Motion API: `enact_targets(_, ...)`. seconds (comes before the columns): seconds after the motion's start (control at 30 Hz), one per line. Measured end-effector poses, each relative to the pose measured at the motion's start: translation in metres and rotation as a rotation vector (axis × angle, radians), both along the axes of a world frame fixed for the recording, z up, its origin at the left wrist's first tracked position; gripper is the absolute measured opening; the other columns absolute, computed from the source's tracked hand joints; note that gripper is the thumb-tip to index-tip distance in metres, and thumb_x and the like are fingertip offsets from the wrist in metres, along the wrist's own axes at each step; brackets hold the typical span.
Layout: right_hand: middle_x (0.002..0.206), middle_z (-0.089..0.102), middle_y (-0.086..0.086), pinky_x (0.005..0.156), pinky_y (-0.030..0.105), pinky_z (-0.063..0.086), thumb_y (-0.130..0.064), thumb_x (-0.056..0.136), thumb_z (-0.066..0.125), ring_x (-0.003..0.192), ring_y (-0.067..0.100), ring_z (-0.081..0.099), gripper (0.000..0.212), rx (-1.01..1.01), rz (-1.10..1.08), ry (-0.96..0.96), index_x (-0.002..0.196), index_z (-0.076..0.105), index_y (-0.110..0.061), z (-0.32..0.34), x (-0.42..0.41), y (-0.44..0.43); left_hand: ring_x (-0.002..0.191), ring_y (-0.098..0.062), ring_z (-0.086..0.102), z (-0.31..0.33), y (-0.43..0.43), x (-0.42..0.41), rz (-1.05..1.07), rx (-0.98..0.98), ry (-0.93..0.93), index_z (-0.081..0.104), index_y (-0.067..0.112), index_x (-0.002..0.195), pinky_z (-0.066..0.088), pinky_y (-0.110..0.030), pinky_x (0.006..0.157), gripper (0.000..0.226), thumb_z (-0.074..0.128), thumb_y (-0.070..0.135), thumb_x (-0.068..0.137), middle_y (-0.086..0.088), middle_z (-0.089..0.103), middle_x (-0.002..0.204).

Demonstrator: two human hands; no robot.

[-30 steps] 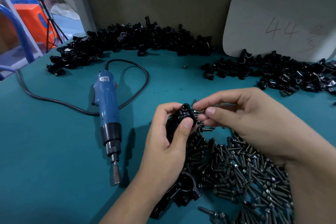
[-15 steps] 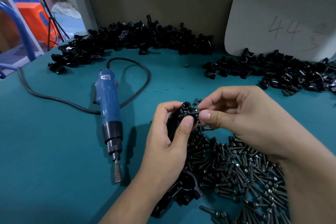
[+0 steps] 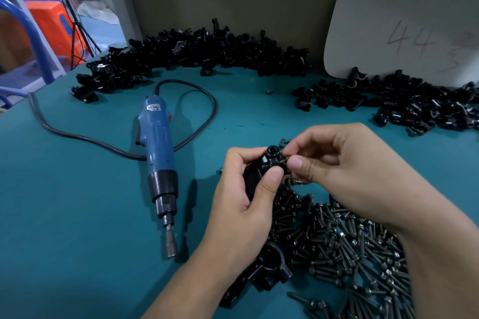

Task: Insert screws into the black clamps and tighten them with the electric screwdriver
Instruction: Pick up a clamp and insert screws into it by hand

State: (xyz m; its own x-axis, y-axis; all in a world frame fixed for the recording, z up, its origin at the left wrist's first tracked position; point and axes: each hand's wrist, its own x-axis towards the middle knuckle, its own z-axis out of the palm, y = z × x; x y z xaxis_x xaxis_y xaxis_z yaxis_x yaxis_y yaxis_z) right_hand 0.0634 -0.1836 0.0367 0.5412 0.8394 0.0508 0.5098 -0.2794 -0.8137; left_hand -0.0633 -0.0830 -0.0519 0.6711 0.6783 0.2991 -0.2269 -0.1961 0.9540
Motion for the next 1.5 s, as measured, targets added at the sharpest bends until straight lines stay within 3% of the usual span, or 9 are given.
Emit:
enact_targets(0.23, 0.053, 0.047, -0.01, 0.049, 0.025, 0.036, -0.058, 0.096, 0.041, 0.045, 0.005, 0.04, 0.043, -0.153, -0.014, -0.183, 0.076, 0.056, -0.023, -0.006, -0.006, 0.011, 0.114, -0.017, 0.068, 0.002, 0.0, -0.002, -0.008, 0.03, 0.007, 0.055, 0.026, 0.12, 0.053, -0.04, 0.101, 0.024, 0.061, 0.037, 0.098, 0.009, 0.071, 0.113)
enact_targets(0.33, 0.063, 0.058, 0.002, 0.056, 0.038, 0.049, -0.07, 0.089, 0.035, 0.054, 0.018, 0.053, 0.049, -0.17, 0.013, -0.144, 0.08, 0.058, -0.027, -0.004, -0.004, 0.008, 0.112, -0.015, 0.068, 0.003, 0.0, -0.002, -0.006, 0.023, 0.009, 0.056, 0.026, 0.12, 0.053, -0.035, 0.1, 0.026, 0.061, 0.036, 0.097, 0.009, 0.072, 0.111)
enact_targets(0.5, 0.076, 0.064, -0.003, 0.063, 0.038, 0.053, -0.045, 0.099, 0.05, 0.072, 0.017, 0.065, 0.012, -0.121, 0.047, -0.149, 0.092, 0.056, -0.037, -0.003, -0.002, 0.002, 0.107, -0.014, 0.068, 0.002, 0.0, -0.001, -0.023, -0.005, 0.027, 0.056, 0.027, 0.119, 0.053, -0.034, 0.097, 0.026, 0.062, 0.038, 0.096, 0.01, 0.071, 0.108)
enact_targets(0.67, 0.064, 0.05, -0.002, 0.051, 0.027, 0.037, -0.049, 0.102, 0.037, 0.053, 0.005, 0.044, 0.039, -0.152, -0.025, -0.203, 0.08, 0.047, -0.019, -0.009, -0.006, 0.012, 0.104, -0.009, 0.067, 0.003, -0.002, -0.002, -0.036, 0.026, 0.029, 0.056, 0.026, 0.116, 0.05, -0.02, 0.091, 0.022, 0.061, 0.033, 0.096, 0.015, 0.07, 0.107)
enact_targets(0.83, 0.079, 0.065, -0.001, 0.074, 0.046, 0.058, -0.055, 0.096, 0.041, 0.073, 0.011, 0.067, 0.029, -0.142, 0.03, -0.096, 0.091, 0.056, -0.03, -0.006, -0.005, 0.005, 0.109, -0.012, 0.067, 0.004, 0.0, -0.001, -0.024, 0.002, 0.03, 0.056, 0.023, 0.12, 0.052, -0.033, 0.098, 0.029, 0.061, 0.037, 0.095, 0.012, 0.07, 0.109)
enact_targets(1.07, 0.058, 0.049, -0.012, 0.05, 0.018, 0.039, -0.053, 0.102, 0.036, 0.052, 0.002, 0.044, 0.044, -0.162, 0.002, -0.21, 0.075, 0.048, -0.02, -0.013, -0.009, 0.016, 0.115, -0.007, 0.065, 0.002, 0.001, 0.0, 0.001, 0.0, 0.041, 0.056, 0.025, 0.12, 0.049, -0.028, 0.1, 0.029, 0.061, 0.039, 0.094, 0.016, 0.069, 0.113)
enact_targets(1.27, 0.068, 0.059, -0.002, 0.058, 0.034, 0.048, -0.069, 0.091, 0.033, 0.058, 0.015, 0.054, 0.047, -0.149, 0.0, -0.15, 0.085, 0.053, -0.027, -0.009, -0.003, 0.007, 0.112, -0.016, 0.067, 0.003, 0.001, 0.0, -0.001, -0.025, 0.034, 0.056, 0.023, 0.12, 0.051, -0.046, 0.104, 0.03, 0.062, 0.038, 0.094, 0.008, 0.071, 0.112)
enact_targets(1.37, 0.076, 0.063, -0.004, 0.064, 0.04, 0.053, -0.051, 0.098, 0.043, 0.068, 0.019, 0.061, 0.021, -0.143, 0.038, -0.151, 0.09, 0.054, -0.035, -0.007, -0.003, 0.005, 0.112, -0.013, 0.066, 0.002, 0.001, 0.001, -0.017, -0.016, 0.047, 0.056, 0.026, 0.119, 0.051, -0.041, 0.102, 0.028, 0.062, 0.038, 0.095, 0.012, 0.07, 0.112)
enact_targets(1.5, 0.062, 0.047, -0.001, 0.055, 0.033, 0.042, -0.048, 0.101, 0.038, 0.053, 0.005, 0.042, 0.037, -0.142, 0.025, -0.148, 0.078, 0.046, -0.02, -0.01, -0.006, 0.011, 0.113, -0.008, 0.064, 0.001, 0.002, 0.0, -0.032, -0.002, 0.047, 0.056, 0.028, 0.117, 0.048, -0.031, 0.101, 0.024, 0.061, 0.037, 0.095, 0.018, 0.069, 0.111)
